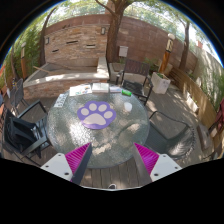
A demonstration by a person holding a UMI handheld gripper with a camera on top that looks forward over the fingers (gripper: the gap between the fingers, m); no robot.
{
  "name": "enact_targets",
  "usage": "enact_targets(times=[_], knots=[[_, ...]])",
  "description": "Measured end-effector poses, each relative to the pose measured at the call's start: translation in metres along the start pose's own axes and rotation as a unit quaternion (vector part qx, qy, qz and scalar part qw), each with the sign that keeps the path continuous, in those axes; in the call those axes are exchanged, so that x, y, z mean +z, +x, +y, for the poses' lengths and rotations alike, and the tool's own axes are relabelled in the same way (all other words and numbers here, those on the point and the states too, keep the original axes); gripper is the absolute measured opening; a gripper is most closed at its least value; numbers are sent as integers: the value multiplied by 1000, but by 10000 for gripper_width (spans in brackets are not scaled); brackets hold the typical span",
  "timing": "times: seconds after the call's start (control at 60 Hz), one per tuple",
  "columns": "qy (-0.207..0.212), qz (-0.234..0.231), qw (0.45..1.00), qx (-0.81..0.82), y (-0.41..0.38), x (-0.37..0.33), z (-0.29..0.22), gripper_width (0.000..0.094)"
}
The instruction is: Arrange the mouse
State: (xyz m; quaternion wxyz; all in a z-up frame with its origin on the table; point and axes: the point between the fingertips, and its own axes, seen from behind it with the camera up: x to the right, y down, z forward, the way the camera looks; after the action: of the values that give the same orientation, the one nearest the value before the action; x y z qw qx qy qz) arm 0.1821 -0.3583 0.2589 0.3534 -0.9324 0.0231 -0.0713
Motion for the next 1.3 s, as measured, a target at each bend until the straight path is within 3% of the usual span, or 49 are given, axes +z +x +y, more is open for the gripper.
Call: enact_targets(times=[0.133,0.4,0.733,1.033,1.217,1.267,1.3], knots=[[-18,-10,1000,7,1,7,15,831],[-17,-12,1000,4,63,119,20,829],[59,-25,998,20,107,302,-60,824],[91,-28,995,16,115,436,-123,819],[80,-28,996,20,121,494,-132,750],[76,-34,996,25,119,505,-132,679],[76,-47,996,28,115,509,-134,569]])
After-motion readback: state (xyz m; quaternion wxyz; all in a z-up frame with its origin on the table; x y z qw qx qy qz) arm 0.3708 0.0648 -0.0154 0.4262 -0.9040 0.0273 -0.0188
